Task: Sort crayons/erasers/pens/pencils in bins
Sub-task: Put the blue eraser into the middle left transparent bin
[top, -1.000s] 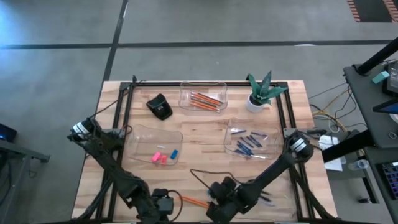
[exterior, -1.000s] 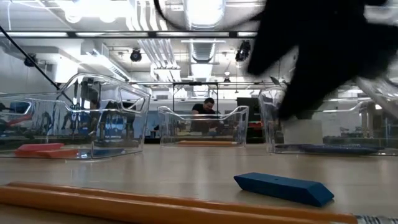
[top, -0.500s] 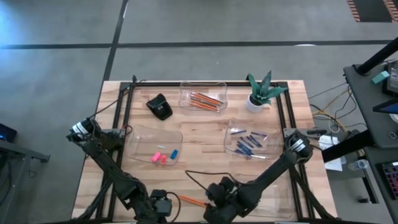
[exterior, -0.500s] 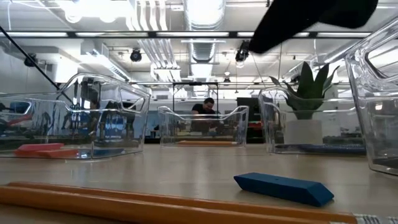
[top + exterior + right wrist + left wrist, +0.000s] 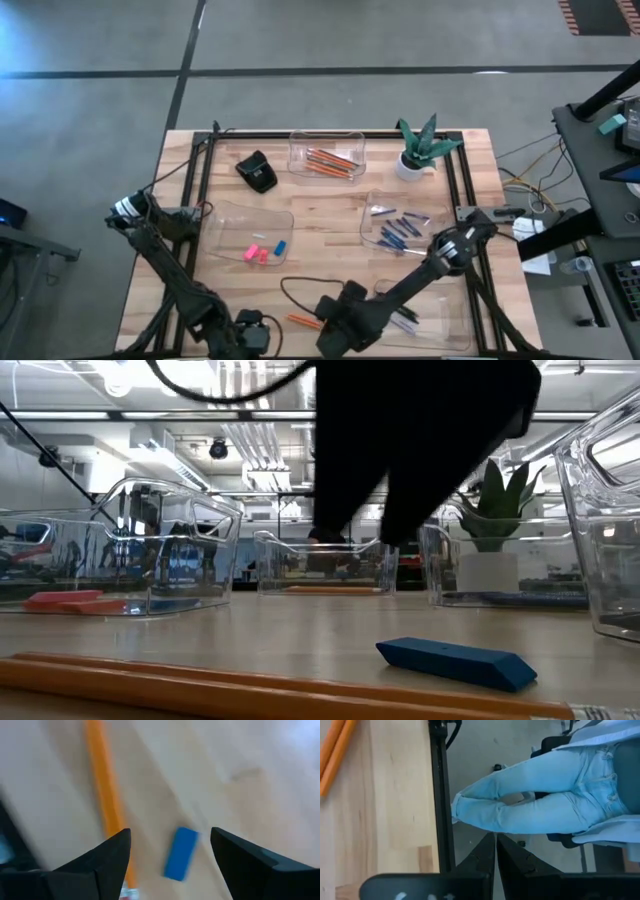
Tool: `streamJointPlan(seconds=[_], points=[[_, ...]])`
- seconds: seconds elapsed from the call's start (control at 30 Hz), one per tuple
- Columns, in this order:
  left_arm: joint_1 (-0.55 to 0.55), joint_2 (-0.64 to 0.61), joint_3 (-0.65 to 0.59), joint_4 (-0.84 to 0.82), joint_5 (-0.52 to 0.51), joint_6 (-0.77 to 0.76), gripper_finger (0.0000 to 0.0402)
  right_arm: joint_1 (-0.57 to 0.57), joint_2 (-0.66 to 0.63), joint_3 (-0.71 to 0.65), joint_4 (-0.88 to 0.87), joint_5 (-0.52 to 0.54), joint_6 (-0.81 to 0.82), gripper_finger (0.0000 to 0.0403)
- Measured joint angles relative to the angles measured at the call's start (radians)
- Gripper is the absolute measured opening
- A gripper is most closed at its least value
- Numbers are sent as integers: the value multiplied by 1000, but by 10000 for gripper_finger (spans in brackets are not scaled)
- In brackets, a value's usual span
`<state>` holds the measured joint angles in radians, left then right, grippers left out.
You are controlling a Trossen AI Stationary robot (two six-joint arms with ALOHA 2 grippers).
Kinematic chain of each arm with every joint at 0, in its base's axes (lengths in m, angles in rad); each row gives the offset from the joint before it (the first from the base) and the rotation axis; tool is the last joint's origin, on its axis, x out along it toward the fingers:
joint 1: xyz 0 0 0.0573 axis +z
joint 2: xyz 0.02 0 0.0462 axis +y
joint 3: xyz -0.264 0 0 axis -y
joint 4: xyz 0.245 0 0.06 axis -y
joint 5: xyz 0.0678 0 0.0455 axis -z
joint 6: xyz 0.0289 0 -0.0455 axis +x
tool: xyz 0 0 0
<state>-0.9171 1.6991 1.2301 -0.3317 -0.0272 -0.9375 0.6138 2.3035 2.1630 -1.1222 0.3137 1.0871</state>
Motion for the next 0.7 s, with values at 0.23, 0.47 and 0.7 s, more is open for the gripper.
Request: streamJointPlan(seconds=[0.23,0.47,0.7], points=[[-10,0,0,0,-14,-3,1,-19,90,104,-170,-111,64,265],[-11,0,0,1,-29,-3,1,-43,140,109,-197,-192,25,265],[-12,0,0,6,-29,-2,2,-45,141,110,-195,-188,-3,255]])
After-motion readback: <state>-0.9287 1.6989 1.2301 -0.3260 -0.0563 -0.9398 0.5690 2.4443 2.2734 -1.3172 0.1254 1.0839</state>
